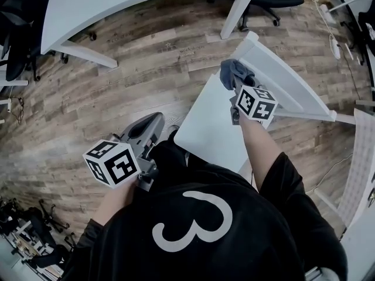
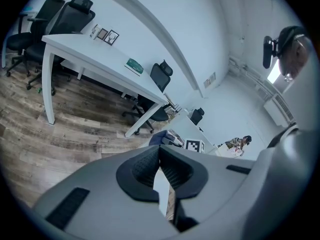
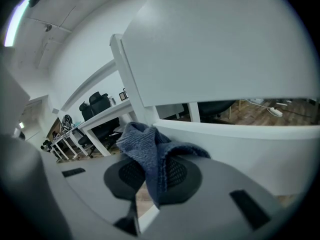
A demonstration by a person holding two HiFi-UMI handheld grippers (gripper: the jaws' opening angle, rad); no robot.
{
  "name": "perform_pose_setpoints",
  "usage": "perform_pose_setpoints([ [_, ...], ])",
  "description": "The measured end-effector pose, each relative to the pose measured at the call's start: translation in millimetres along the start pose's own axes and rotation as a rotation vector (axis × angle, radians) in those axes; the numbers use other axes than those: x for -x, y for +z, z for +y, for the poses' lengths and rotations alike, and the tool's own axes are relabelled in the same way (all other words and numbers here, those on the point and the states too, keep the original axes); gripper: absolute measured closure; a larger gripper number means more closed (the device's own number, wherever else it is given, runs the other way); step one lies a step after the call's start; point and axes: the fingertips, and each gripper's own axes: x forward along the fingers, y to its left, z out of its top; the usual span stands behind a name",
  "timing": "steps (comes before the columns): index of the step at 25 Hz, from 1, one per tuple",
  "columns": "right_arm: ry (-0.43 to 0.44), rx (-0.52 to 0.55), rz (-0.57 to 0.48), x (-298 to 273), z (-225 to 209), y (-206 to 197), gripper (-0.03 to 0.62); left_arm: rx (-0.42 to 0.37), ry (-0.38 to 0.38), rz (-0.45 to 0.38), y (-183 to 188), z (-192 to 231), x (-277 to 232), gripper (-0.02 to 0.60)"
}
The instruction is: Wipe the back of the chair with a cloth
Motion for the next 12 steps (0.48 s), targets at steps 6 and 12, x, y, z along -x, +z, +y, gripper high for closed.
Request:
perform_pose_setpoints([
  [6,-0.017,-0.054,-0.024,-0.5,-1.5,-0.1,0.545,-0.013,-0.003,0.002,2.8,-5.2,-7.2,0.568],
  [12,-0.006,-0.110,-0.023,3.2,-6.1,-0.6,0.546,-0.031,-0.016,0.017,2.1,-15.0,-14.9,0.568],
])
